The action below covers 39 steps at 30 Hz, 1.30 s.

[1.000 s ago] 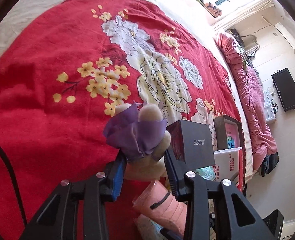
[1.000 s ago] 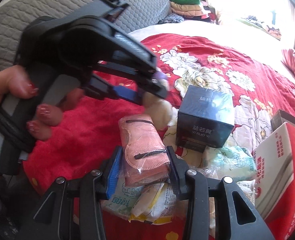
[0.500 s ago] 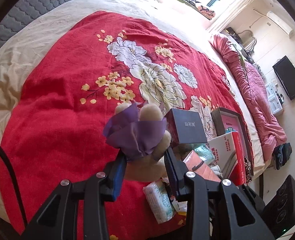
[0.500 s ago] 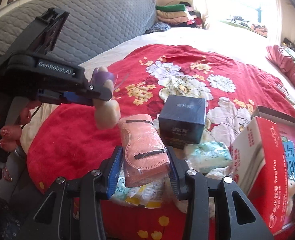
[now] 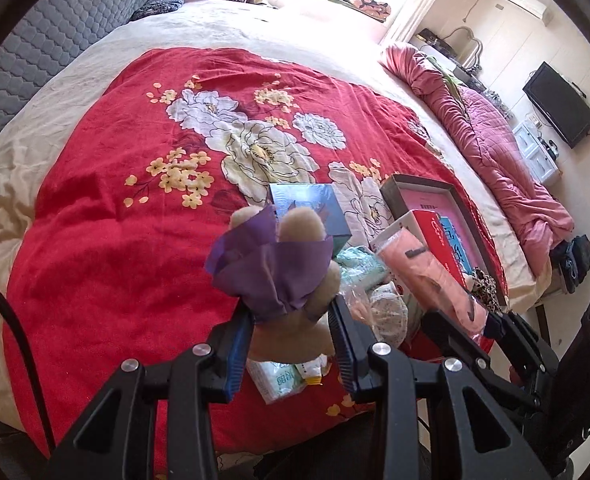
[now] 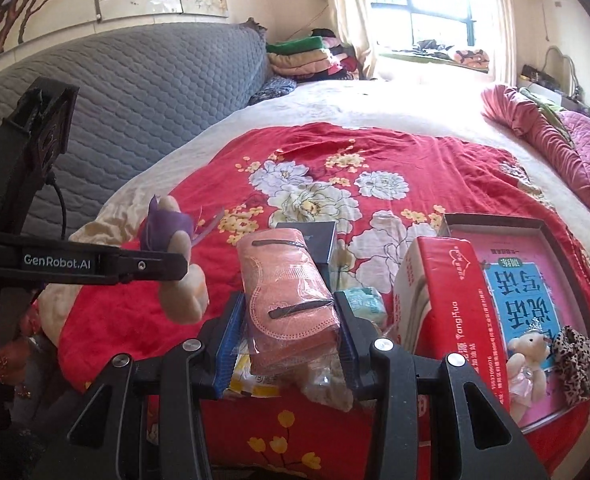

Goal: Organize soft objects
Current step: 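Carry the plush with the left tool while the right tool carries the pink towel over the tray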

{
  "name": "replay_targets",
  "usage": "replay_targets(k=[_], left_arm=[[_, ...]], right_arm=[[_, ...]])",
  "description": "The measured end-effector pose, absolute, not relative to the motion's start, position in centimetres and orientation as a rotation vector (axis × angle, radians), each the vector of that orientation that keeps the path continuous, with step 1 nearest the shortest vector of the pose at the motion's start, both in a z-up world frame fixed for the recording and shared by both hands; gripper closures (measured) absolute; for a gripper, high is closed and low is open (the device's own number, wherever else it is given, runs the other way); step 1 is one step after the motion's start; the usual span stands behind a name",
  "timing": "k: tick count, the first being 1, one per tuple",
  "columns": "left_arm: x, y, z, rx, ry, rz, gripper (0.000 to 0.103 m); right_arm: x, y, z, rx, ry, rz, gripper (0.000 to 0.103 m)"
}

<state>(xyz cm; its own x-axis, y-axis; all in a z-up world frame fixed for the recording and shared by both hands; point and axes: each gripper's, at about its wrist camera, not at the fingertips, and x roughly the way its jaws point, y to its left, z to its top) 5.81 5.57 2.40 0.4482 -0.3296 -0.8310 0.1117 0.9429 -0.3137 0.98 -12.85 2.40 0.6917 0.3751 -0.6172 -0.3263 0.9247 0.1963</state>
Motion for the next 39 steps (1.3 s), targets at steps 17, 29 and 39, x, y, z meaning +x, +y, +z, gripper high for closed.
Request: replay_targets(k=[17, 29, 39], left_arm=[[4.2, -1.1, 5.8, -0.125, 1.036, -0.366, 0.065], [4.3, -7.0, 7.1, -0.074, 1.011, -0.456, 0.065], [4.3, -11.3, 7.1, -0.041, 1.009, -0.532, 0.065]], right_arm=[[-1.1, -20.5, 4.9, 0.132, 0.634, 0.237, 0.059], [-2.8, -26.5, 5.5, 0.200, 0.589, 0.118, 0.059], [-4.1, -30.2, 5.8, 0.231, 0.562, 0.037, 0.059]])
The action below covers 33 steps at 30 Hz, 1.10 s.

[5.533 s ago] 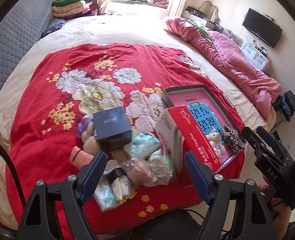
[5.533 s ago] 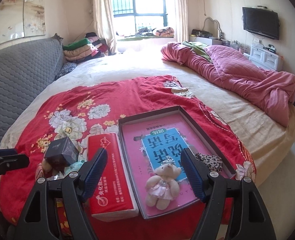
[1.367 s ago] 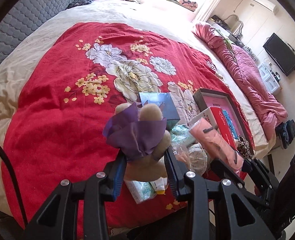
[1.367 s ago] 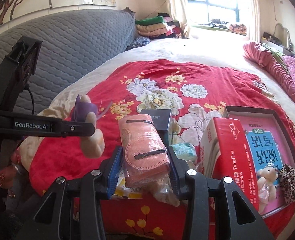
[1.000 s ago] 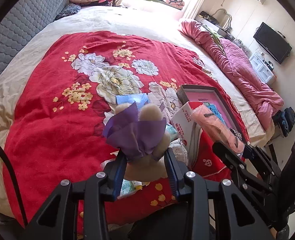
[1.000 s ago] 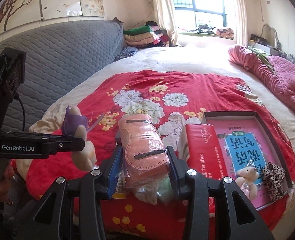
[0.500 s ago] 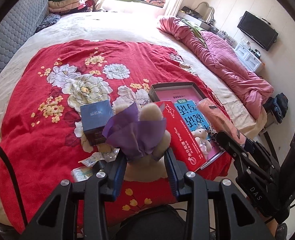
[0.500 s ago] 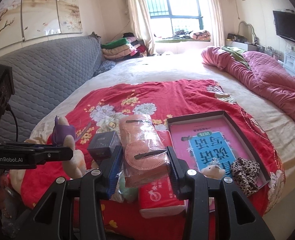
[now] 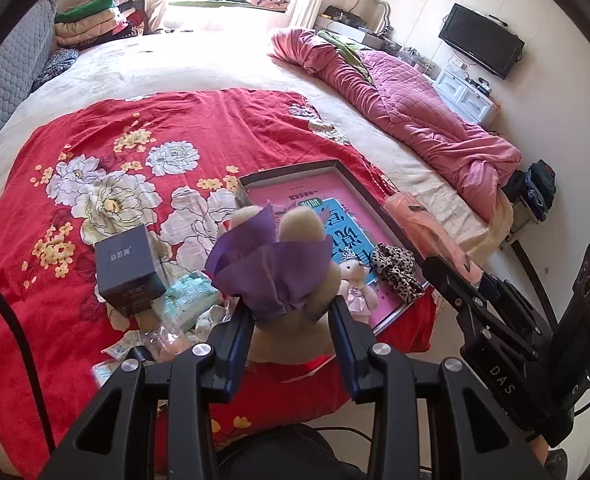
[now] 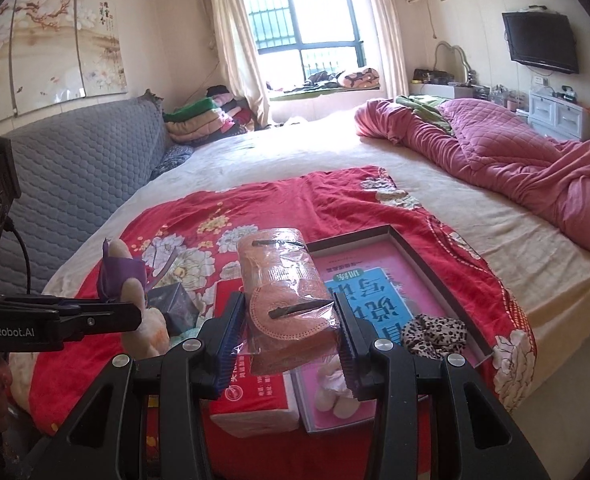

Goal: Organize soft objects
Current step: 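Carry the plush with the left tool while the right tool carries the pink towel over the tray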

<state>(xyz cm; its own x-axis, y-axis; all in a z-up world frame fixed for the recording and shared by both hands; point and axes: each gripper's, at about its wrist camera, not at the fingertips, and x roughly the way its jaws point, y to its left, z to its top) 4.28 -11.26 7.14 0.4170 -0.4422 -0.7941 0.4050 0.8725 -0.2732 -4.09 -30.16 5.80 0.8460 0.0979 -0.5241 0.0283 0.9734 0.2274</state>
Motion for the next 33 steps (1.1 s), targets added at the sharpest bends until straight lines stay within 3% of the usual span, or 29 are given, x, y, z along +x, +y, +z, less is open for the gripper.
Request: replay_targets(k=[33], left_arm=[[6.6, -23.1, 2.8, 0.072, 1.089, -0.662, 0.065]], right_arm=[[-5.0, -38.3, 1.3, 0.276, 0.616, -0.171, 0.059]])
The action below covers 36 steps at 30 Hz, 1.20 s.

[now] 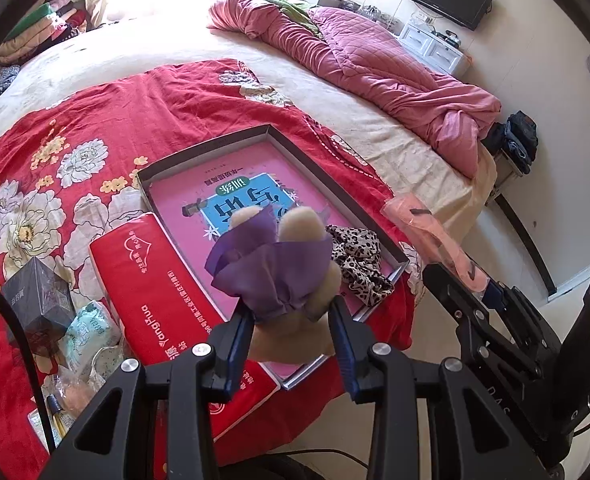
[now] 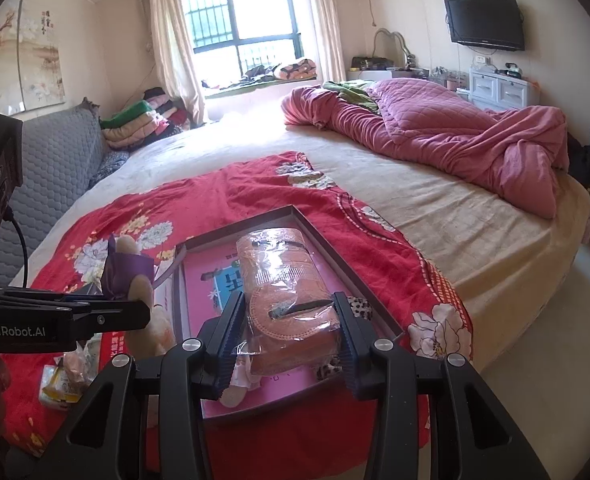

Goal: Organize soft objects
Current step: 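Carry the plush with the left tool while the right tool carries the pink towel over the tray, then lower the pink towel into the tray and open the right tool while the left tool holds the plush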

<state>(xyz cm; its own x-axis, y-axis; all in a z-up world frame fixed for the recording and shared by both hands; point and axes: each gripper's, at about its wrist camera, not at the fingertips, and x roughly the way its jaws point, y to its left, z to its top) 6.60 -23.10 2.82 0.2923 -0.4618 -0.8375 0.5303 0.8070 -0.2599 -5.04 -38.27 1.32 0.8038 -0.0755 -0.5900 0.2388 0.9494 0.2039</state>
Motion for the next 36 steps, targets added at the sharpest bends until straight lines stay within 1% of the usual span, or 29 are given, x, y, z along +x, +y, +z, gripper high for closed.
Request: replay_targets(k=[20, 36], left_arm=[[9.4, -26.2, -2.6, 0.109, 1.223, -0.640, 0.064], [10.5, -25.6, -3.5, 0.080, 1.241, -0.621, 0.064]], right_arm=[[-3.1, -39.2, -2.7, 0.288, 0.697, -0.161, 0.059], [-1.0, -37.5, -5.8, 0.267, 0.769, -0.109, 0.059]])
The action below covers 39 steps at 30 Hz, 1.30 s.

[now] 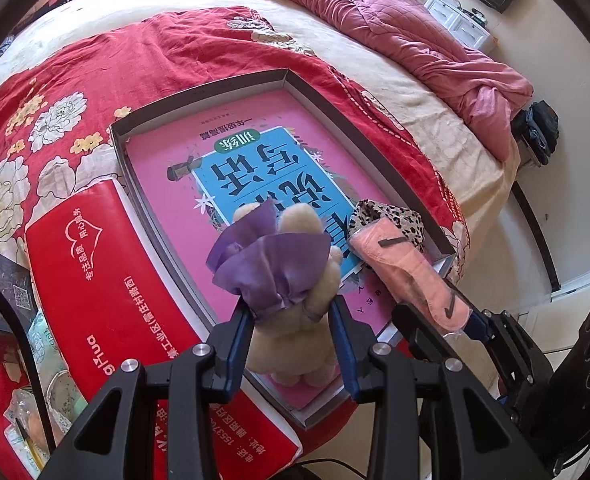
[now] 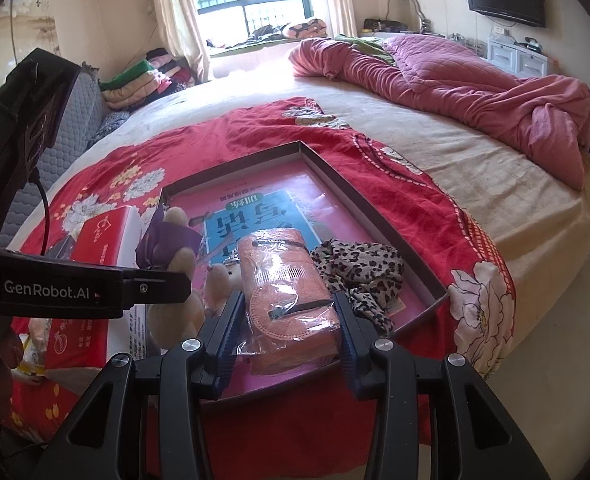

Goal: Organize soft objects
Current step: 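Lower the pink towel into the tray and open the right tool while the left tool holds the plush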

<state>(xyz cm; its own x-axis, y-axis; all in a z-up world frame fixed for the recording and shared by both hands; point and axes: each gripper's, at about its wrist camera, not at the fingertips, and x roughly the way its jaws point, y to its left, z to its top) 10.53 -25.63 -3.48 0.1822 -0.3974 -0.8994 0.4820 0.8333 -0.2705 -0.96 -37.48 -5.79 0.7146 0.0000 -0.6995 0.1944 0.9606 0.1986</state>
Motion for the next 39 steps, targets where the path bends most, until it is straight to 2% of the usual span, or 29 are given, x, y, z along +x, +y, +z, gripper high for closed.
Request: replay_targets(k=[26, 33, 39], left_arm=[[11.8, -26.2, -4.2, 0.095, 1.259, -0.621, 0.064], [12.0, -26.6, -4.4, 0.106, 1.260, -0.616, 0.063], [12.2, -27.0, -4.5, 0.126, 1.265, -0.611, 0.062]], right_arm=[[1.2, -37.1, -9.5, 0.250, 0.851, -0.154, 0.056], [1.0, -37.0, -9.1, 0.236, 0.852, -0.150, 0.045], [0.4, -37.4, -8.4, 0.235, 0.833, -0.157, 0.045]])
